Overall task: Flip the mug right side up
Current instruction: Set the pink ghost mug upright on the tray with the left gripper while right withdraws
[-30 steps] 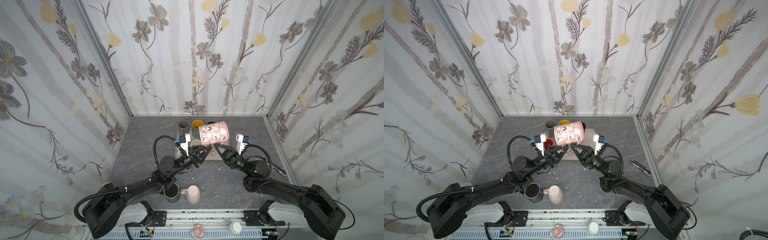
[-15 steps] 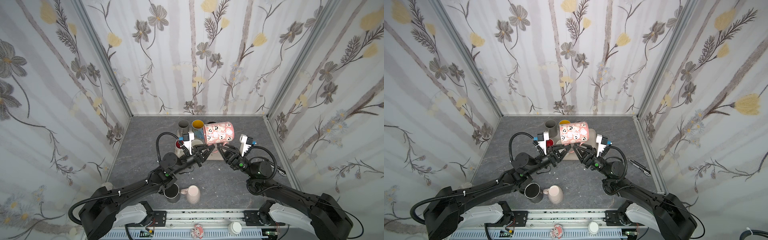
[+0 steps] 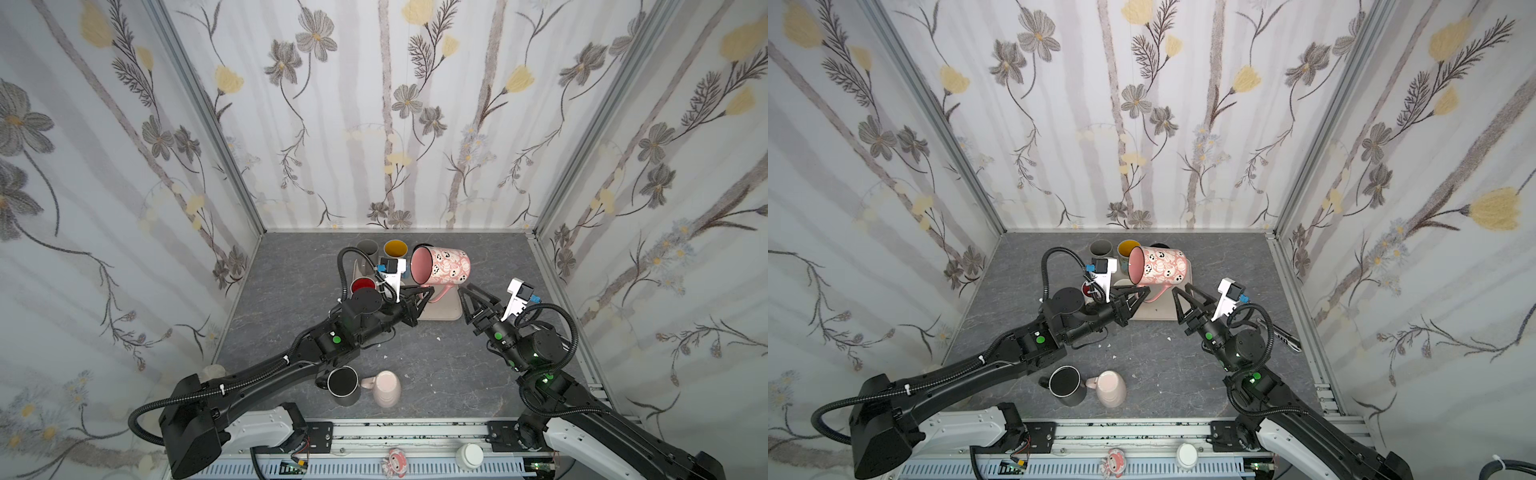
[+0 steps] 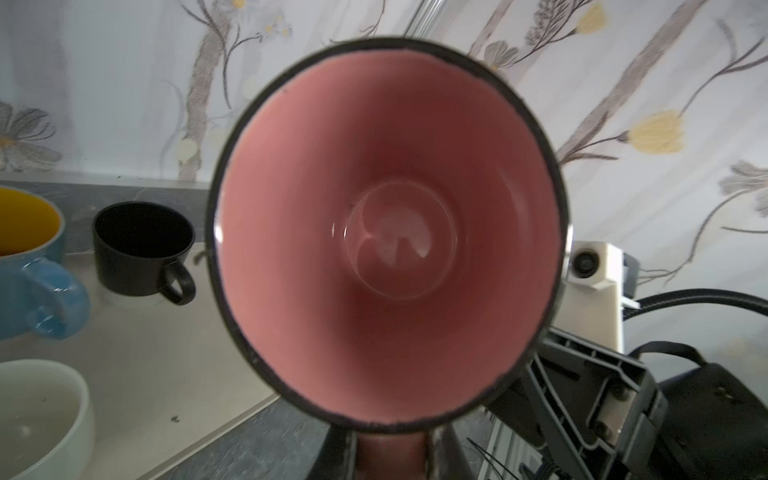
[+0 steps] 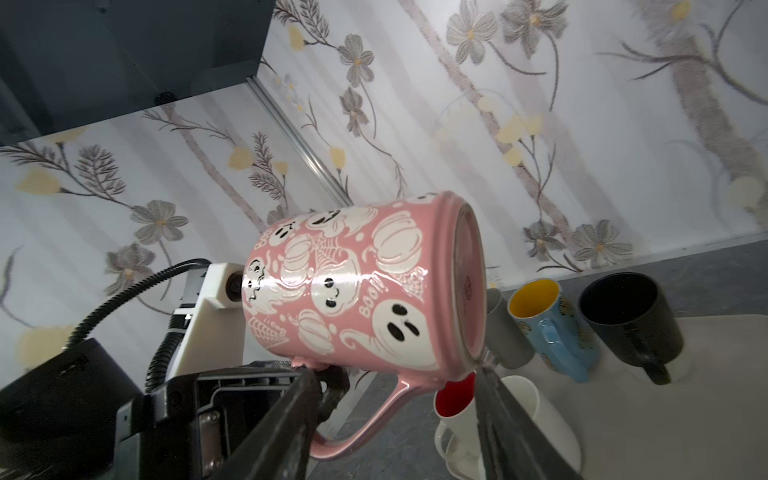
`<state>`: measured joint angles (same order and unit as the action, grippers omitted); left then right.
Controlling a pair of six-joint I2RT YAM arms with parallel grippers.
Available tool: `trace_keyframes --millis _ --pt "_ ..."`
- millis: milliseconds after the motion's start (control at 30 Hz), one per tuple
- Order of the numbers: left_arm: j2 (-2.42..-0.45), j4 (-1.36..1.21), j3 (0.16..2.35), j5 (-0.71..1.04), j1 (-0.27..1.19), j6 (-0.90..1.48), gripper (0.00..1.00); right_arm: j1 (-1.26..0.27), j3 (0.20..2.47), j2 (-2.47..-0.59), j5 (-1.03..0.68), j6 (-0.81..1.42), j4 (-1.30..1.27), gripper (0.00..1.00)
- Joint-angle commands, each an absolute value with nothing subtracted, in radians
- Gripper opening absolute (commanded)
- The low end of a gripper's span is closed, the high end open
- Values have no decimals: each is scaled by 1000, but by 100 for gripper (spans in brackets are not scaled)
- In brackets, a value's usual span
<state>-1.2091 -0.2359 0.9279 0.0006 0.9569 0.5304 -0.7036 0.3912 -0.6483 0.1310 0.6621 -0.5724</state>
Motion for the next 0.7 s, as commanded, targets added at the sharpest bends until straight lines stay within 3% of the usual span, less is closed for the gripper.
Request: trace_keyframes --millis 0,233,667 --pt "-1252 -48 1020 -114 960 513 0 -700 420 -625 329 623 -340 60" --pt "-1458 246 1216 -178 958 487 0 -689 399 -573 388 617 -255 61" --pt "-1750 401 1419 -315 962 416 0 -669 368 -443 434 580 -167 62"
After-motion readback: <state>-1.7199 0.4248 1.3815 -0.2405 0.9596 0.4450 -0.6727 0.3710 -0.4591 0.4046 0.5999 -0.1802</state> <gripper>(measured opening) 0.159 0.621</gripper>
